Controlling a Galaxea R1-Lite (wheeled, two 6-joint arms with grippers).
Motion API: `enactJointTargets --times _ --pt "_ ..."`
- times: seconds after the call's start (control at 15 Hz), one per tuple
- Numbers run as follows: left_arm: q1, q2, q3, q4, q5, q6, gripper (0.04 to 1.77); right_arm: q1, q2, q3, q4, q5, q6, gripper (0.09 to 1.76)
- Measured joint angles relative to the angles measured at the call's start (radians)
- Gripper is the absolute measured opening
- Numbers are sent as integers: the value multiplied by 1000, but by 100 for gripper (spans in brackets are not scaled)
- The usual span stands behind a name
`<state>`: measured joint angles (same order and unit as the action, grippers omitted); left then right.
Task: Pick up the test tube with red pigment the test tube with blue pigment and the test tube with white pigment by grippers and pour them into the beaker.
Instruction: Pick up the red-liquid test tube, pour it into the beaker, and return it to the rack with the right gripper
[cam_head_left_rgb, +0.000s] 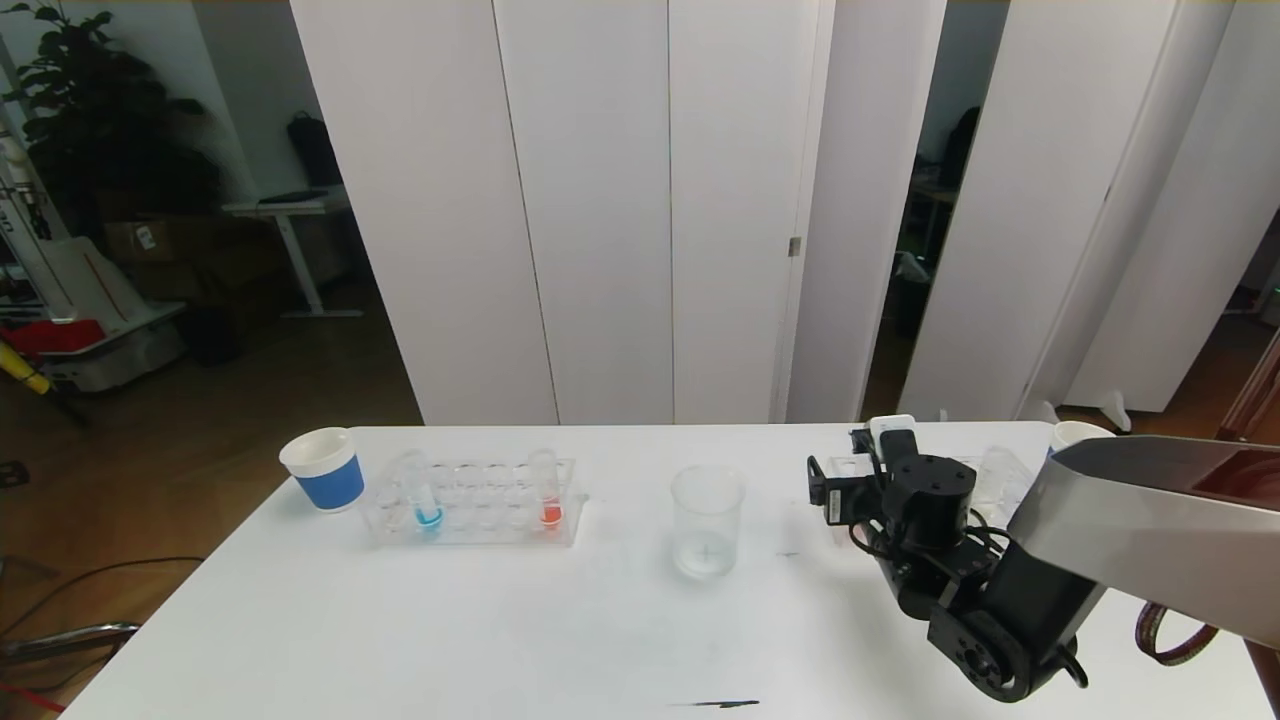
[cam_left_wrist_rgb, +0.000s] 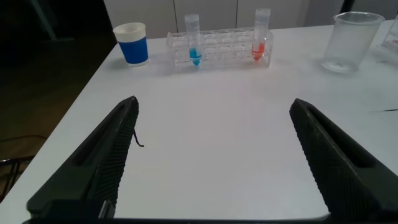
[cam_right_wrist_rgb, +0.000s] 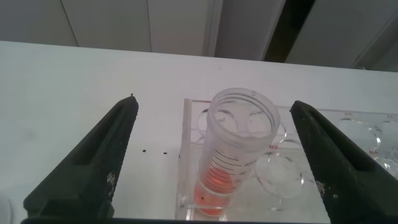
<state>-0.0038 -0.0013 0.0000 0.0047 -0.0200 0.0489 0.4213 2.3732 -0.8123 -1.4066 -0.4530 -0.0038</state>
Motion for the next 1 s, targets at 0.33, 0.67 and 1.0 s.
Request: enactJointTargets --times 0.33,0.67,1.0 --pt "0 0 0 0 0 0 174 -5 21 -30 16 -4 0 81" --pt "-1 0 0 0 0 0 174 -7 32 -37 16 -3 3 59" --pt "-1 0 0 0 0 0 174 -6 32 -38 15 -5 4 59"
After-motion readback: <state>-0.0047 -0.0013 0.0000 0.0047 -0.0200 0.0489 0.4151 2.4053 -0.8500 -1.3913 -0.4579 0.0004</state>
